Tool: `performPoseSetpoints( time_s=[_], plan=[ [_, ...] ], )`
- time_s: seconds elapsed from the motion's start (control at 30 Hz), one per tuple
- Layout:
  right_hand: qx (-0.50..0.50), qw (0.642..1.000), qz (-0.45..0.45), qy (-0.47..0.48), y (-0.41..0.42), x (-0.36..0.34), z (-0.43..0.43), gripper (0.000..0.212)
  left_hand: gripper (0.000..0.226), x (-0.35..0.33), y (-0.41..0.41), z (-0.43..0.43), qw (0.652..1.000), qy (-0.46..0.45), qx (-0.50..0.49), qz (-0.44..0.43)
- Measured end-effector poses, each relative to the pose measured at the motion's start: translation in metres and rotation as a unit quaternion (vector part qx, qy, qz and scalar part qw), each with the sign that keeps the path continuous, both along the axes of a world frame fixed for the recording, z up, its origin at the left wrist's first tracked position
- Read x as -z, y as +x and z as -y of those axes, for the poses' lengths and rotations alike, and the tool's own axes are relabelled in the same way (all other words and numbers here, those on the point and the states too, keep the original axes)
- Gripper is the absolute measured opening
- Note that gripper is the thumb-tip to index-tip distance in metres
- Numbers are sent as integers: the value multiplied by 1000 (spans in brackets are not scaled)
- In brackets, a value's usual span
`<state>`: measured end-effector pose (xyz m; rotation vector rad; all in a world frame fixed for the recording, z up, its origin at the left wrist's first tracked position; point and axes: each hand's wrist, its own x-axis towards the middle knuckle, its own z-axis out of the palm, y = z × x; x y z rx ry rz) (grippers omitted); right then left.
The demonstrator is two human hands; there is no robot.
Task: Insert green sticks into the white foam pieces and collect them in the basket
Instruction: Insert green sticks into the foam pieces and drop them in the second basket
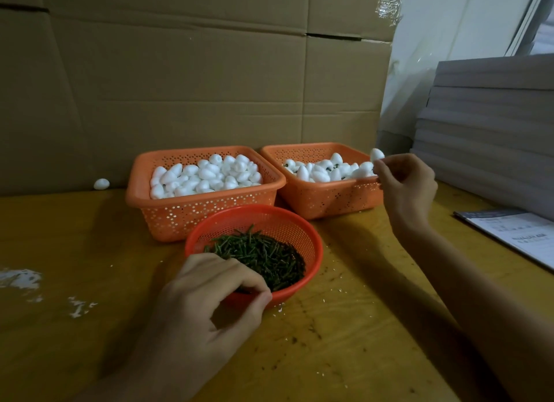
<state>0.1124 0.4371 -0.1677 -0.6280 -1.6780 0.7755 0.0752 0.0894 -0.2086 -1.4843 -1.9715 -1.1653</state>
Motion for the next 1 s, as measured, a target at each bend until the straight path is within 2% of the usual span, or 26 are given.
performPoseSetpoints(
  time_s=[0.07, 0.1, 0.17, 0.2, 0.33, 0.43, 0.5, 0.53, 0.57, 0.63, 0.7, 0.73, 0.8, 0.9, 1.0],
  plan=[
    [-24, 998, 56, 36, -1, -1, -7, 26, 13, -1, 0, 0, 1000, -4, -2, 5],
    [-41, 991, 113, 67, -2, -1, -9, 33, 13, -1, 0, 0, 1000, -6, -3, 6],
    [-30, 960, 240, 142, -4, -1, -13, 42, 12, -1, 1, 0, 1000, -13, -3, 5],
    [-19, 950, 269, 159, -4, 0, -15, 44, 12, -1, 1, 0, 1000, -15, -1, 5],
    [7, 959, 236, 159, -5, 1, -14, 46, 13, -3, 1, 2, 1000, -20, -7, 11],
    [30, 959, 201, 199, -7, -1, 3, 42, 12, -2, 2, 1, 1000, -26, -9, 7],
    [-18, 957, 179, 229, -7, -6, 28, 37, 12, -3, 2, 0, 1000, -26, -8, 1],
    [-76, 951, 180, 241, -8, -8, 44, 34, 12, -3, 2, 0, 1000, -26, -7, -2],
    [-154, 934, 196, 255, -8, -11, 62, 33, 12, -3, 2, 0, 1000, -28, -5, -4],
    [-314, 858, 276, 299, -8, -12, 98, 35, 11, -4, 2, 1, 999, -35, -6, -3],
    [-387, 761, 391, 345, -8, -8, 124, 35, 9, -4, 3, 2, 999, -46, -20, 6],
    [-388, 726, 434, 365, -8, -7, 131, 34, 10, -4, 3, 2, 998, -51, -29, 7],
    [-371, 699, 480, 379, -5, -9, 138, 32, 13, -2, 3, 3, 997, -61, -38, 7],
    [-363, 684, 507, 378, -3, -15, 141, 33, 15, -4, 3, 2, 998, -46, -36, 33],
    [-360, 674, 525, 375, -4, -15, 143, 37, 15, -15, -7, 3, 996, 11, -57, 60]
  ],
)
